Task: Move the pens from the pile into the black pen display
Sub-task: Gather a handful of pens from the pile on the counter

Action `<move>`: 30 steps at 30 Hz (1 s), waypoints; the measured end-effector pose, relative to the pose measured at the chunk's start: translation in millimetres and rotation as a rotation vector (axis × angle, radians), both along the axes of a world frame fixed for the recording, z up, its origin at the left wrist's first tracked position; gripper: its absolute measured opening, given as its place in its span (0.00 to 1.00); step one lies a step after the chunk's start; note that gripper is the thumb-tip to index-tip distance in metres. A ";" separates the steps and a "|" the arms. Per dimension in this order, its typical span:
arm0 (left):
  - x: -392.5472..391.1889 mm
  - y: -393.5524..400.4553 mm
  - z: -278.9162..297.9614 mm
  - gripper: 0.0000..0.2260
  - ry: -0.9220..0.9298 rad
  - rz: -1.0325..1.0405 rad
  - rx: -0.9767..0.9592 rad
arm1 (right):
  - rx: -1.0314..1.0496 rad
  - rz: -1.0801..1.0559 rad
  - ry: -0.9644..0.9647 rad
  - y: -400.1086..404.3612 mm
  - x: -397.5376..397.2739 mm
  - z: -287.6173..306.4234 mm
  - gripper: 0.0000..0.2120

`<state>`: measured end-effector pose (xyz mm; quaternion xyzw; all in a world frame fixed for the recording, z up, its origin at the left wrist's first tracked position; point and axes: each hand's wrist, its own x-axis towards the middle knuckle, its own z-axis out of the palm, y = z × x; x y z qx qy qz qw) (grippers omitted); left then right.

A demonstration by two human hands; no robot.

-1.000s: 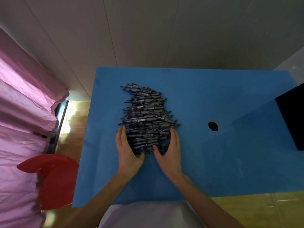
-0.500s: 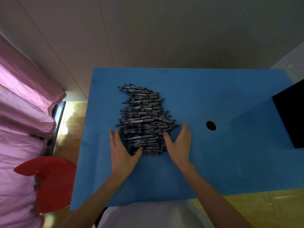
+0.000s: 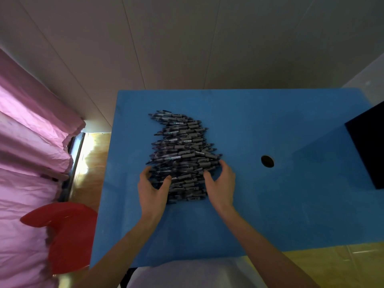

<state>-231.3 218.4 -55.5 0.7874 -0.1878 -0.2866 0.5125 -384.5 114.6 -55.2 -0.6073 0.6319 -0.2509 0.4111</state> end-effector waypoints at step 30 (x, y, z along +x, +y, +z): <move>-4.8 -5.1 -19.4 0.41 -0.315 -0.176 0.085 | -0.088 0.103 0.174 -0.4 20.9 -17.4 0.37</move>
